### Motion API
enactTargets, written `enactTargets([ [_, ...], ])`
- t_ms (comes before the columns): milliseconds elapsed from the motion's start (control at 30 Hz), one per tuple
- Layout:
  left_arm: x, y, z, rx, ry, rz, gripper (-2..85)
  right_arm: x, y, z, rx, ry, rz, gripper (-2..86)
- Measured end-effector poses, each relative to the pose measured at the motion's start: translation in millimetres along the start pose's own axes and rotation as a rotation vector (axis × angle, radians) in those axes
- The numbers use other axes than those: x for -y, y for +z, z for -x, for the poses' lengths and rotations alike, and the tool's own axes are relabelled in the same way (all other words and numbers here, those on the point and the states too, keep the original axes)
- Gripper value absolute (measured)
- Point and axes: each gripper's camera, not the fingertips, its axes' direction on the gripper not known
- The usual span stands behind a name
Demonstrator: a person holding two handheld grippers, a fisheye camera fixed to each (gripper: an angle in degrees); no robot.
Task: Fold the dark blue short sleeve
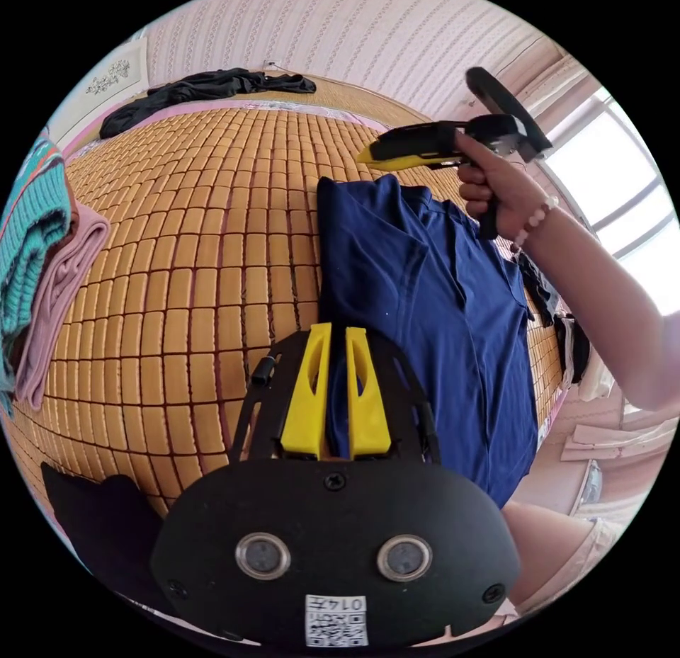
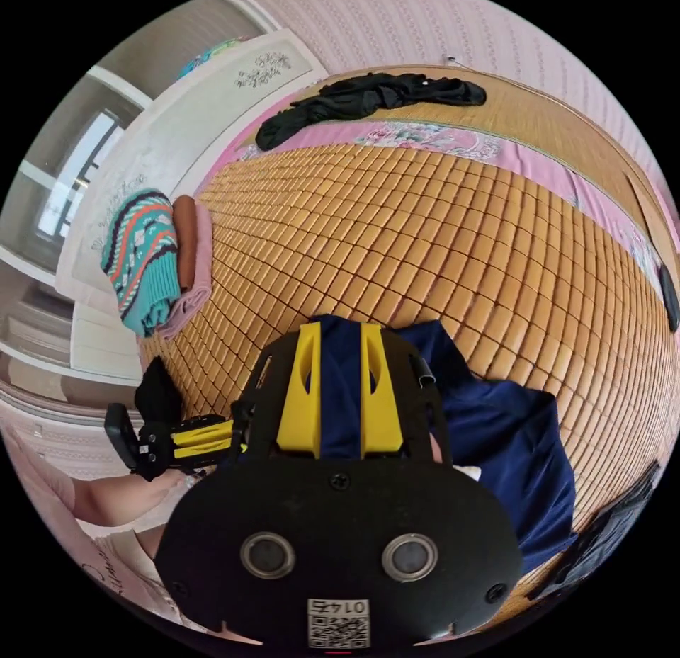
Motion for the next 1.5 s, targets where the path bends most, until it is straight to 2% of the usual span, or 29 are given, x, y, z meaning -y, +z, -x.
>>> enactTargets([
  [133,0.1,-1.2,-5.0,0.001,-0.006,-0.016,6.4,-80.5,-48.3,-50.3,-0.008,0.177,-0.145,7.0],
  [267,5.8,-11.3,-20.8,0.031,0.041,-0.050,6.1,-206.2,-83.4,-92.3,-0.175,0.461,-0.231,6.7],
  [400,39.8,10.2,-61.8,-0.027,0.174,0.031,5.1,-313.3,-98.4,-124.6,-0.348,0.725,-0.216,5.8],
  [500,77.6,39.3,-118.3,-0.111,0.323,0.059,5.1,-361.5,-104.2,-144.9,-0.357,0.824,-0.236,6.6],
  [700,135.9,123.8,-266.9,-0.229,0.575,0.068,5.3,-404.8,-100.8,-176.8,-0.287,0.857,-0.348,8.4],
  [833,152.6,190.6,-372.2,-0.246,0.732,0.082,6.4,-414.7,-85.5,-196.6,-0.210,0.850,-0.357,8.0],
  [1033,157.7,291.3,-484.1,-0.191,0.882,0.162,6.8,-439.4,-68.6,-220.8,-0.141,0.869,-0.351,1.3],
  [1200,149.4,366.6,-510.7,-0.040,0.945,0.304,4.4,-461.9,-63.4,-241.6,-0.069,0.887,-0.377,0.2],
  [1333,157.6,373.8,-493.9,-0.144,0.904,0.299,1.1,-470.1,-59.4,-250.3,-0.048,0.873,-0.398,0.6],
  [1500,161.8,380.1,-480.9,-0.172,0.883,0.289,0.1,-482.3,-59.1,-260.5,0.035,0.929,-0.497,5.0],
])
